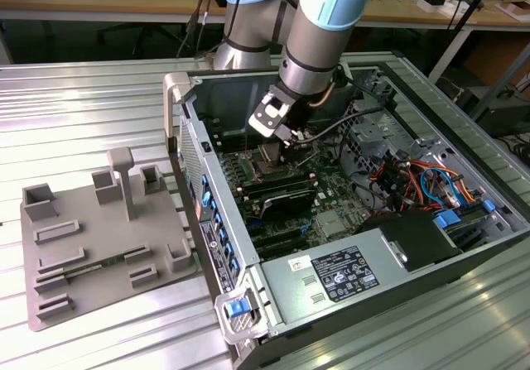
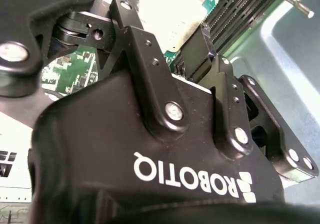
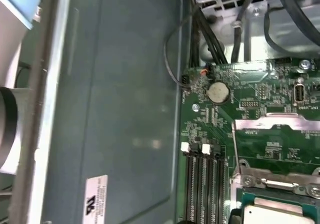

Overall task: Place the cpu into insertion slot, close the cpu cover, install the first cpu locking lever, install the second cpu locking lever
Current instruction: 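Place the cpu into insertion slot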

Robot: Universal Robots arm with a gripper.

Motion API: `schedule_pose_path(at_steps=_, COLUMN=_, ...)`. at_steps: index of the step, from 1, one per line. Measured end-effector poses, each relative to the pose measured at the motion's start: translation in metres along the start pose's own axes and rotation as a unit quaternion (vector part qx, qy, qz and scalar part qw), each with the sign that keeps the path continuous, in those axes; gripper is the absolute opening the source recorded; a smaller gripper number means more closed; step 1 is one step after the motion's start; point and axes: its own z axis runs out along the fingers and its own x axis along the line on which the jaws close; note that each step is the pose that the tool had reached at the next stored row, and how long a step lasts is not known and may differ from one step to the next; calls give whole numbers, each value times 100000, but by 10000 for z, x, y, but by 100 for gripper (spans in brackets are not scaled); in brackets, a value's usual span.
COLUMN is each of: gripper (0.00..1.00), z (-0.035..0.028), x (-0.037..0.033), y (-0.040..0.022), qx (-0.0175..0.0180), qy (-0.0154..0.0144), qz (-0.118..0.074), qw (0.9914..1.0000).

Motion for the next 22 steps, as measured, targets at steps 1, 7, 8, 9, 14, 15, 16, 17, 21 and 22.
schedule_pose_path(at_steps=1, gripper=55, z=11, x=-8, y=-4, qx=3, qy=-1, qz=-5, qw=100000)
schedule_pose_path(at_steps=7, gripper=55, z=81, x=-29, y=-12, qx=-6, qy=5, qz=-4, qw=100000)
schedule_pose_path(at_steps=8, gripper=55, z=91, x=-30, y=-14, qx=-5, qy=7, qz=0, qw=100000)
schedule_pose_path(at_steps=9, gripper=55, z=98, x=-30, y=-16, qx=-4, qy=5, qz=3, qw=100000)
schedule_pose_path(at_steps=14, gripper=55, z=128, x=-32, y=-23, qx=-4, qy=7, qz=3, qw=100000)
schedule_pose_path(at_steps=15, gripper=55, z=133, x=-33, y=-23, qx=-5, qy=7, qz=2, qw=100000)
schedule_pose_path(at_steps=16, gripper=55, z=138, x=-33, y=-23, qx=-5, qy=7, qz=2, qw=100000)
schedule_pose_path(at_steps=17, gripper=55, z=146, x=-33, y=-24, qx=-2, qy=7, qz=5, qw=100000)
schedule_pose_path(at_steps=21, gripper=55, z=164, x=-17, y=-26, qx=-5, qy=5, qz=5, qw=100000)
schedule_pose_path(at_steps=22, gripper=55, z=166, x=-1, y=-26, qx=-4, qy=2, qz=-7, qw=100000)
